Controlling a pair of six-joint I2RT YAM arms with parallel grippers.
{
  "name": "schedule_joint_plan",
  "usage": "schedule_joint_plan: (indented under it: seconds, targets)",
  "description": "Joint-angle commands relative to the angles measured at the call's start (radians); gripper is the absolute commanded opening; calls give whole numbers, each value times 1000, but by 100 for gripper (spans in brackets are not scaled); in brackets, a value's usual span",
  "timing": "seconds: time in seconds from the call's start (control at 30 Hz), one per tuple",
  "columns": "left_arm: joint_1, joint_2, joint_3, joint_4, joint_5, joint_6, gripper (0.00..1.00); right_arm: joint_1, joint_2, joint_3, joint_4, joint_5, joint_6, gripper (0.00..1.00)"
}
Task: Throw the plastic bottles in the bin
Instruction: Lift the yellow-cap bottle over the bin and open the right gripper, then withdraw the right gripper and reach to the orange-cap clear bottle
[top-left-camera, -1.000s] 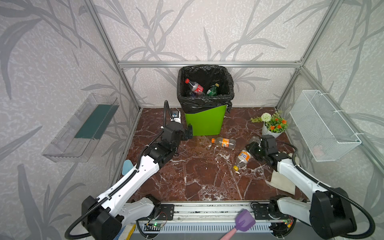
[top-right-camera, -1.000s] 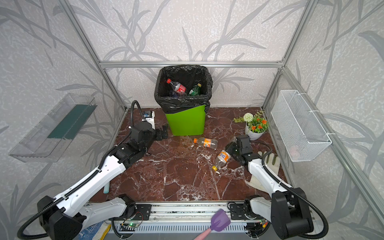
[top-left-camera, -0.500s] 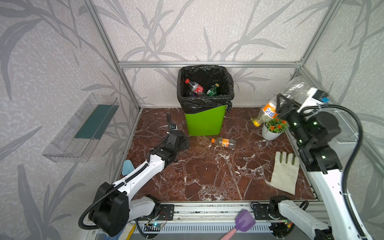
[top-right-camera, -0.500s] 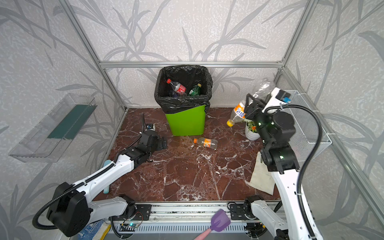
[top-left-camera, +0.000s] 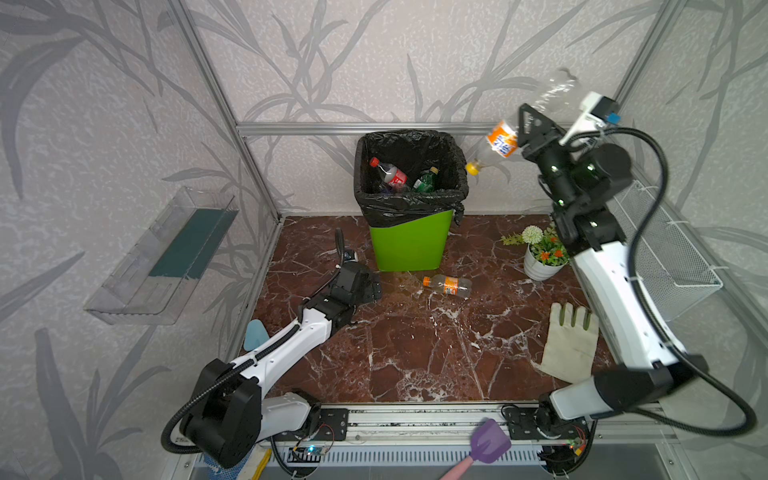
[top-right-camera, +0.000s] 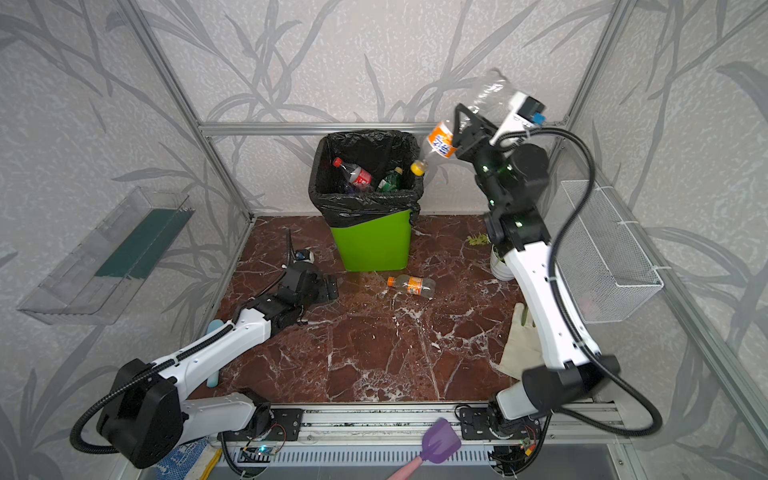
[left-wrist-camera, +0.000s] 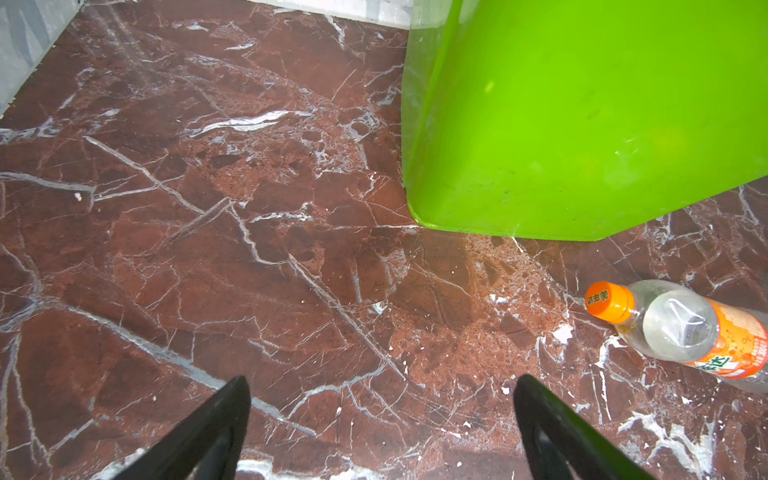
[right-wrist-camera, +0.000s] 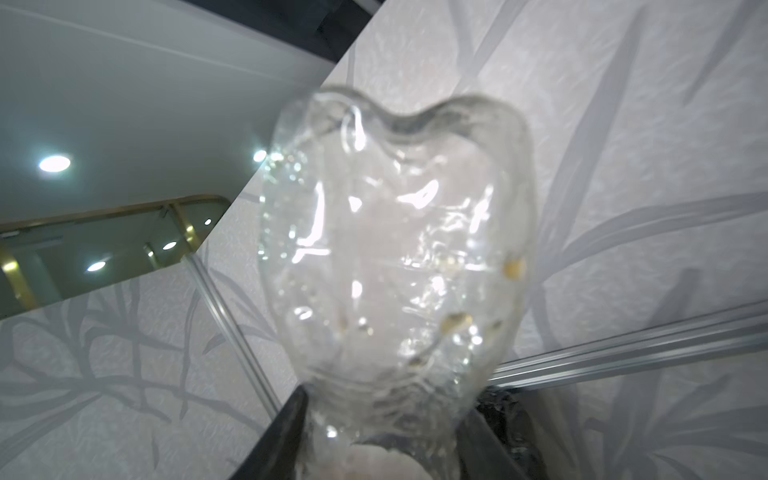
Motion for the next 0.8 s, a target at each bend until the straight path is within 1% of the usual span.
schedule_joint_plan:
  seconds: [0.0, 0.03, 0.07, 0.1, 0.13, 0.17, 0.23, 0.3, 0.33, 0.4, 0.5, 0.6, 0.7, 0.77]
  targets:
    - [5, 20, 0, -3, 10, -20, 99, 43, 220, 393, -408, -179, -106, 76]
    - [3, 21, 4, -15, 14, -21, 99, 43, 263, 507, -521, -142, -132, 85]
    - [3, 20, 7, -23, 12, -21, 99, 43, 278, 555, -568, -109, -142, 88]
    - [4, 15, 5, -27, 11, -26, 99, 43, 270, 563, -578, -86, -152, 93]
    - [4, 11, -3, -22, 10, -28, 99, 43, 241, 525, -556, -68, -155, 98]
    - [4, 7, -10, -13, 9, -30, 99, 43, 203, 463, -509, -60, -159, 100]
    - [3, 3, -16, -4, 14, -38, 99, 51, 70, 215, -300, -10, -166, 99]
    - [3, 4, -15, -2, 23, -46, 99, 51, -49, 22, -162, 32, -165, 99]
    - [3, 6, -14, -1, 28, -50, 99, 50, -89, -36, -141, 40, -176, 99]
    - [4, 7, -14, 1, 34, -51, 99, 50, -146, -117, -152, 59, -201, 99]
    - [4, 0, -19, 0, 33, -54, 99, 36, -250, -315, -109, 92, -227, 99]
    - [4, -20, -36, 5, 20, -60, 99, -2, -329, -507, -83, 40, -247, 99]
    - [4, -53, -74, 24, -24, -92, 99, -12, -359, -681, -118, 25, -362, 100]
    - [4, -79, -106, 40, -45, -115, 99, -12, -364, -796, -141, 37, -430, 99]
